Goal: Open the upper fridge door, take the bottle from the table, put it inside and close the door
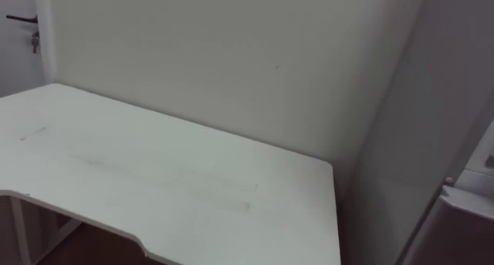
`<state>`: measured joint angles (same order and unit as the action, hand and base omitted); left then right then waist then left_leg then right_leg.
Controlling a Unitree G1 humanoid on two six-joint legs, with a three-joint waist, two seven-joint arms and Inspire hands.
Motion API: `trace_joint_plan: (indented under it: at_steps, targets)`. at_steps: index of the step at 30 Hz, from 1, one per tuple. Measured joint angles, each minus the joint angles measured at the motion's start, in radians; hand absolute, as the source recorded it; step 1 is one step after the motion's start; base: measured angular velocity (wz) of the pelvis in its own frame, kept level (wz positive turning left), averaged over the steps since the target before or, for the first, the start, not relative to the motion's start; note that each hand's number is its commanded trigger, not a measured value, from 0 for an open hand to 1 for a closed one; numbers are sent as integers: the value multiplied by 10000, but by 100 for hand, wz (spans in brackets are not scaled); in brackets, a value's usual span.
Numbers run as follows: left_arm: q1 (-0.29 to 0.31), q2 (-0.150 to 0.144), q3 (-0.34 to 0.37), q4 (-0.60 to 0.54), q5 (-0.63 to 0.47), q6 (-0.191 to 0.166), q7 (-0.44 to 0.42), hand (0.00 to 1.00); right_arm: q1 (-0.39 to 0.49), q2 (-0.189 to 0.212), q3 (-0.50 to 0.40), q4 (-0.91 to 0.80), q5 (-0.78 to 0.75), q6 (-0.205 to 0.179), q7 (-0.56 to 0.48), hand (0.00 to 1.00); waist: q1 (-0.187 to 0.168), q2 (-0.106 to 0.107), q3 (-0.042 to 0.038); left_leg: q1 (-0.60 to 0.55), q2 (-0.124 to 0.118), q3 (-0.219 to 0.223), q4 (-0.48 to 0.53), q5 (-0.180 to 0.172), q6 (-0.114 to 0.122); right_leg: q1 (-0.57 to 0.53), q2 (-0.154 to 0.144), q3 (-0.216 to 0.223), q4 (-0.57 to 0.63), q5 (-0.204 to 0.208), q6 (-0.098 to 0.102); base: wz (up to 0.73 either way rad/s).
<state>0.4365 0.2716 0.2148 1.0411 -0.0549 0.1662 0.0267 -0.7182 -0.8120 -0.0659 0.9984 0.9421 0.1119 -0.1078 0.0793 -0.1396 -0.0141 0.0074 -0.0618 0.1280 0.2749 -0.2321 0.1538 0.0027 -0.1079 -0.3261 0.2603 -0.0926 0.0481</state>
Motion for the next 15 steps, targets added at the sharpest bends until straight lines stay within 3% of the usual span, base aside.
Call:
trace_joint_plan:
  at_steps: [4, 5, 7, 8, 9, 15]
  targets:
    - [20, 31, 89, 7, 15, 45, 17, 0, -386, -295, 375, 683, 3, 223, 294, 100, 95, -13, 5, -13, 11, 0, 12, -15, -23, -46, 20, -28, -48, 27, -29, 0]
    - [22, 37, 146, 3, 15, 50, 31, 0, -570, -354, 455, 961, 0, 250, 374, 95, 103, -10, 6, -28, 13, 0, 14, -14, -23, -47, 23, -36, -55, 41, -24, 0]
    - [35, 70, 173, 5, 15, 50, 70, 0, -750, -385, 457, 1201, -2, 336, 404, 53, 110, -6, 6, -30, 16, 0, 12, -15, -24, -51, 26, -46, -57, 43, -24, 0]
    - [34, 101, 173, 3, 15, 49, 95, 0, -821, -404, 460, 1322, -3, 346, 444, 13, 112, -6, 6, -33, 17, -3, 11, -15, -24, -37, 27, -52, -59, 43, -24, 0]
    - [35, 116, 173, 3, 15, 49, 99, 0, -838, -416, 464, 1349, -3, 349, 458, 0, 112, -5, 6, -36, 17, -4, 10, -15, -24, -28, 27, -53, -60, 43, -24, 0]
    - [34, 185, 166, 13, 6, 51, 146, 0, -980, -567, 845, 1433, -12, 358, 468, 0, 110, 79, 3, -46, 16, -34, 17, -3, 1, -14, 26, -72, -46, 43, -24, 1]
